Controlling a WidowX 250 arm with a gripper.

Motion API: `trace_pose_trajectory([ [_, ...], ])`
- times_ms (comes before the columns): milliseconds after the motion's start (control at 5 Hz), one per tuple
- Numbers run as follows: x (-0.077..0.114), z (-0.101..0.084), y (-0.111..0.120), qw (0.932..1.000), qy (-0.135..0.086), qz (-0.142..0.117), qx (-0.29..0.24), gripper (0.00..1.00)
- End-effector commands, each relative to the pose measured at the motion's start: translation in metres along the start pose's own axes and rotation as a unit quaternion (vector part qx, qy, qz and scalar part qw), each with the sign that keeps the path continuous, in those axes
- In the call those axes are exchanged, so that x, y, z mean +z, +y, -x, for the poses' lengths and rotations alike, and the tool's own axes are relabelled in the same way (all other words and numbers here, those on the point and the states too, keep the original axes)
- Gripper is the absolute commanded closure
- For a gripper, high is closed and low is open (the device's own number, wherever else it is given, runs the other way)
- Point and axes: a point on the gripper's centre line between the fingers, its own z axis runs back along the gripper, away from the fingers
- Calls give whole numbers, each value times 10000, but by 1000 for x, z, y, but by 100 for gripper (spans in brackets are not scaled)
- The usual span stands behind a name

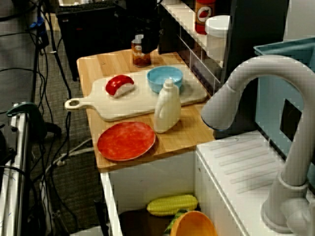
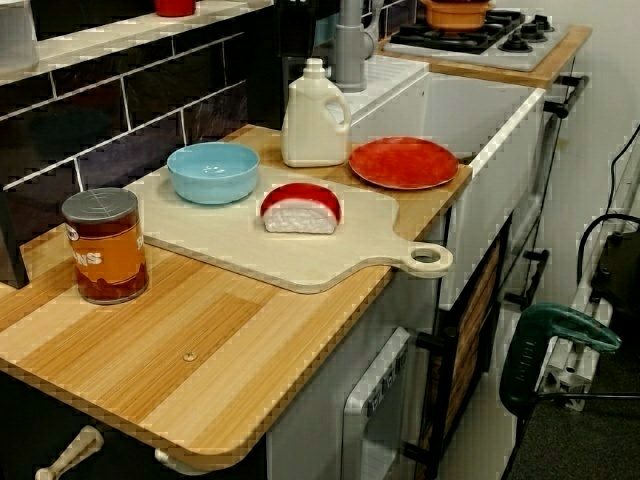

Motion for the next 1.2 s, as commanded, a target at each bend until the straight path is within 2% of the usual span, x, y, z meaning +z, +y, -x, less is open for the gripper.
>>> trace_pose_trajectory([
  [0,10,-2,28,9976,-373,56,-589,0],
  [200,4,5,40,9938,-613,40,-930,0],
  [400,-2,13,42,9914,-687,-69,-1112,0],
  [600,-7,18,48,9915,-703,139,-1082,0],
  [800,-20,17,51,9927,-733,310,-903,0],
  [1000,-40,11,53,9918,-908,120,-893,0],
])
